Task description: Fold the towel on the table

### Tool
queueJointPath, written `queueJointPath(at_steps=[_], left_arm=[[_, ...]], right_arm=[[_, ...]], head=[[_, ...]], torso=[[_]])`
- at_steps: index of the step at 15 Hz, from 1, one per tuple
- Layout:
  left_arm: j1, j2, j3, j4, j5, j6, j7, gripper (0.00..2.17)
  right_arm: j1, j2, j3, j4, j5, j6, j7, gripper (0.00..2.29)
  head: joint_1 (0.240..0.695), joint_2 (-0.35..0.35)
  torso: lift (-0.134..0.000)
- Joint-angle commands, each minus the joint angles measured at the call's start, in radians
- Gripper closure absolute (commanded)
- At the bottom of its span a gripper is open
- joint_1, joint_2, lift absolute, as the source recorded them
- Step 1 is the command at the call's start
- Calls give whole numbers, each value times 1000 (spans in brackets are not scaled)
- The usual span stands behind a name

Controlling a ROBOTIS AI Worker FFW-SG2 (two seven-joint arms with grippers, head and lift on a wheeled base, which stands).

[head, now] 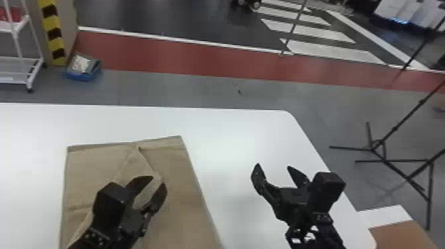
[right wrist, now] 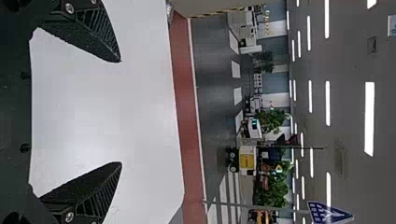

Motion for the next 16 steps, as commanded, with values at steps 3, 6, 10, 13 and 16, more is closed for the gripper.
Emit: queueJointPath(at_steps=[3, 6, 10, 13, 16], left_arm=[[46, 18, 14, -73, -1, 20, 3, 19], [40, 15, 96, -39, 45, -90, 95, 19], [0, 12, 161, 84, 57, -311, 275, 29], [6, 15, 165, 81, 55, -320, 295, 33], [8, 15, 159, 79, 55, -324, 290, 46]], right_arm=[[-10, 3, 10, 12, -16, 34, 9, 97], [-22, 6, 71, 17, -34, 71, 122, 184], [-74, 8, 234, 91, 20, -33, 314, 188], [-185, 9, 339, 226, 87, -83, 314, 275], [-257, 20, 395, 313, 142, -67, 306, 367]], head=[[695, -350], [695, -350], [695, -122], [695, -18], [695, 49]], torso=[[-109], [-109], [-109], [-109], [-109]])
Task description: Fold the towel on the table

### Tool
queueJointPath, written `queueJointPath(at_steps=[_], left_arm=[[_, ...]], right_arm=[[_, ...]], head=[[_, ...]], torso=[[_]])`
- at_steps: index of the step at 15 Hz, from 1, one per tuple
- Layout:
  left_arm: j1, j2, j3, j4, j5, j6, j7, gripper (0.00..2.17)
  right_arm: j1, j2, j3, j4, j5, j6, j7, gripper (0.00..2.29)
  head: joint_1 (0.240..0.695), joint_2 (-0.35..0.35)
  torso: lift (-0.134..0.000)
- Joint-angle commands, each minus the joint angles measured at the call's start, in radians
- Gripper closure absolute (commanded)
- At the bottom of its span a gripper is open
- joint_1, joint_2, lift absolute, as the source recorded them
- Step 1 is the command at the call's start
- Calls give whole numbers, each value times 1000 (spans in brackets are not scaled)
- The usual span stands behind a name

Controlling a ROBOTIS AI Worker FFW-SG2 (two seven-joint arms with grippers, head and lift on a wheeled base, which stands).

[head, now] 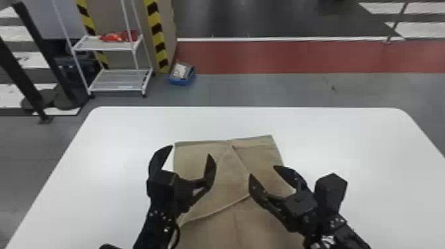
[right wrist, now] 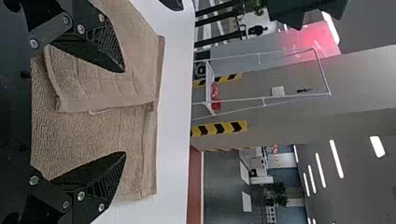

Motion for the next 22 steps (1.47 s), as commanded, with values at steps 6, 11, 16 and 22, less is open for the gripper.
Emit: queueJointPath(at_steps=[6, 11, 16, 22], left_arm=[[-3, 2, 6, -11, 32, -1, -20, 46], [-4, 2, 3, -11, 36, -1, -25, 46], [-3, 3, 1, -10, 35, 2, -32, 46], [-12, 3, 4, 6, 36, 2, -38, 70]], right_arm=[[-31, 13, 32, 59, 84, 80, -20, 475], [-51, 13, 33, 62, 89, 96, -16, 650], [-71, 13, 46, 62, 95, 188, -16, 913], [-71, 13, 47, 54, 85, 172, -3, 1403]], head=[[695, 66], [695, 66], [695, 66], [695, 76]], torso=[[-109], [-109], [-109], [-109]])
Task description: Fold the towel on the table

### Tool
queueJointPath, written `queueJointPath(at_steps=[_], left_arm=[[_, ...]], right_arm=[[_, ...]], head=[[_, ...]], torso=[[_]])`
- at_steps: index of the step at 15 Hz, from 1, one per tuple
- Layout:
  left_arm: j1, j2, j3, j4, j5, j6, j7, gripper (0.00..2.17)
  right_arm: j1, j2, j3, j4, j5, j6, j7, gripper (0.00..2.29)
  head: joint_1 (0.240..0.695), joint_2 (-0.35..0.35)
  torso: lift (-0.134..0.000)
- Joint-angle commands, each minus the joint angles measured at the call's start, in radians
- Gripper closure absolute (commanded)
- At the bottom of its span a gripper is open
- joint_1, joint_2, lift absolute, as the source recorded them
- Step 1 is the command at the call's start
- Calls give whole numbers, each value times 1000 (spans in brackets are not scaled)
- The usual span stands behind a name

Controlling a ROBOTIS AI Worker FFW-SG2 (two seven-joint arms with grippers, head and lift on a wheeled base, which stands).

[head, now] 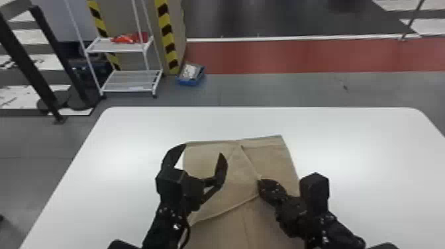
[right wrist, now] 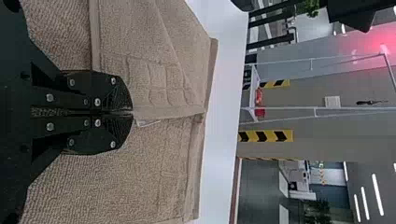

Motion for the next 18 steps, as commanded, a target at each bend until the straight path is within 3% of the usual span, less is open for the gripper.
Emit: queueJointPath(at_steps=[1, 3, 5, 9, 11, 13, 14, 16, 18], left_arm=[[-11, 0, 0, 15, 0, 0, 0, 70], [-13, 0, 5, 21, 5, -3, 0, 80], [-13, 0, 15, 21, 6, -3, 0, 80], [-8, 2, 46, 21, 17, -3, -5, 80], [1, 2, 60, 21, 20, -3, -5, 80], [1, 2, 61, 26, 20, -3, -5, 80], [1, 0, 57, 26, 18, -3, -5, 80], [1, -5, 54, 28, 15, -3, -5, 80], [1, -6, 41, 32, 14, -3, -3, 80]], right_arm=[[1, -2, -9, -3, -5, -9, 10, 1558], [10, -2, -23, -12, -9, -58, 10, 1575], [47, -2, -93, -62, -12, -98, 16, 1575], [159, -6, -376, -208, -12, -154, 33, 1575], [176, 2, -604, -225, -101, -154, 96, 1575], [176, 0, -756, -208, -163, -147, 145, 1575], [165, 2, -810, -190, -193, -147, 172, 1575], [141, -3, -877, -153, -233, -144, 183, 1575], [133, -5, -882, -135, -232, -144, 183, 1571]], head=[[695, 76], [695, 75], [695, 74], [695, 10], [695, -56], [695, -142], [695, -232], [695, -302], [695, -350]], torso=[[-109], [-109], [-109], [-109], [-109], [-109], [-109], [-109], [-109]])
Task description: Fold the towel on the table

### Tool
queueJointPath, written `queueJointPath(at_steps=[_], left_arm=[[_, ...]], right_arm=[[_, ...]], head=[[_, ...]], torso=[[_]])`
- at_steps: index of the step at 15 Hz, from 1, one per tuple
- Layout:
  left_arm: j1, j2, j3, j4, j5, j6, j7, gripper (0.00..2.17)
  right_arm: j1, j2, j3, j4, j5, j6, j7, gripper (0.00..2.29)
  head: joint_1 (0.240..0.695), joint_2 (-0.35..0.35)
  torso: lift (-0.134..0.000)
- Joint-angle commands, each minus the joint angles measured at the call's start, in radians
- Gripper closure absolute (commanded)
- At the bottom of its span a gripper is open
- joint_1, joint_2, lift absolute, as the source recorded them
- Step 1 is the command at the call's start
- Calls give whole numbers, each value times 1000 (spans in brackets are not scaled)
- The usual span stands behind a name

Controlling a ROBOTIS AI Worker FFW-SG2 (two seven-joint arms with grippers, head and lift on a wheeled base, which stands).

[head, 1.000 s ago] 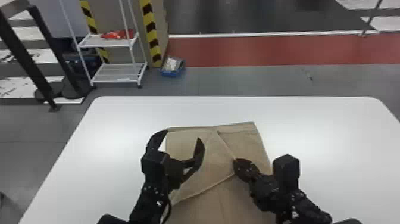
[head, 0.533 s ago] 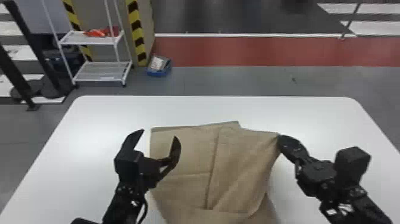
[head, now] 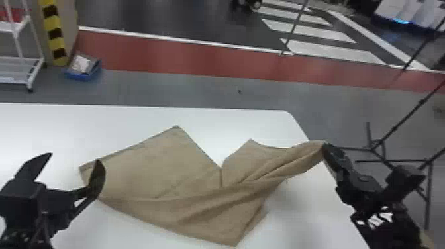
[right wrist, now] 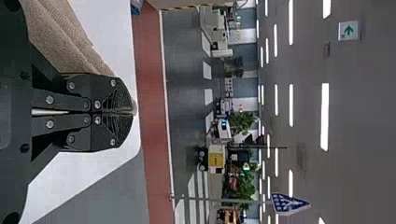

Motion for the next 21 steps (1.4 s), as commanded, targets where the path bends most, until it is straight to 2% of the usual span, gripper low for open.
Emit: queueJointPath(at_steps=[1, 3, 4, 5, 6, 9, 11, 15, 16, 18, 19, 21], left_arm=[[-5, -1, -11, 13, -1, 0, -1, 80], [-37, -3, -8, 63, 26, 3, -22, 80], [-64, -1, 5, 105, 65, 9, -58, 113], [-104, -1, 26, 157, 132, 21, -133, 323], [-130, 2, 45, 197, 172, 40, -153, 363], [-163, 2, 61, 243, 168, 49, -168, 367], [-190, 3, 61, 264, 160, 117, -193, 410], [-193, 3, 61, 266, 143, 181, -222, 414], [-193, 5, 63, 266, 145, 190, -222, 539], [-187, 5, 66, 264, 145, 190, -222, 920], [-184, 5, 72, 261, 145, 190, -220, 1305], [-169, 5, 83, 240, 146, 190, -219, 1625]], right_arm=[[-6, 2, 9, 22, 2, -5, 1, 1571], [-6, 5, 44, 31, 10, -11, 1, 1571], [-6, 5, 66, 31, 14, -11, 1, 1571], [-6, 5, 79, 31, 24, -11, 1, 1571], [-6, 5, 86, 31, 24, -8, 7, 1571], [-6, 4, 106, 31, 31, -11, 16, 1571], [-6, 4, 104, 34, 31, -11, 19, 1571], [-9, 2, 106, 42, 31, -11, 21, 1571], [-13, 2, 106, 51, 31, -11, 22, 1571], [-17, 4, 106, 57, 31, -14, 25, 1571], [-17, 4, 106, 58, 31, -14, 25, 1571], [-20, 2, 106, 65, 31, -11, 25, 1571]], head=[[695, -350], [695, -350], [695, -350], [695, -350], [695, -350], [695, -322], [695, -294], [695, -295], [695, -296], [695, -296], [695, -295], [695, -292]], torso=[[-109], [-109], [-109], [-109], [-109], [-109], [-109], [-109], [-109], [-109], [-109], [-109]])
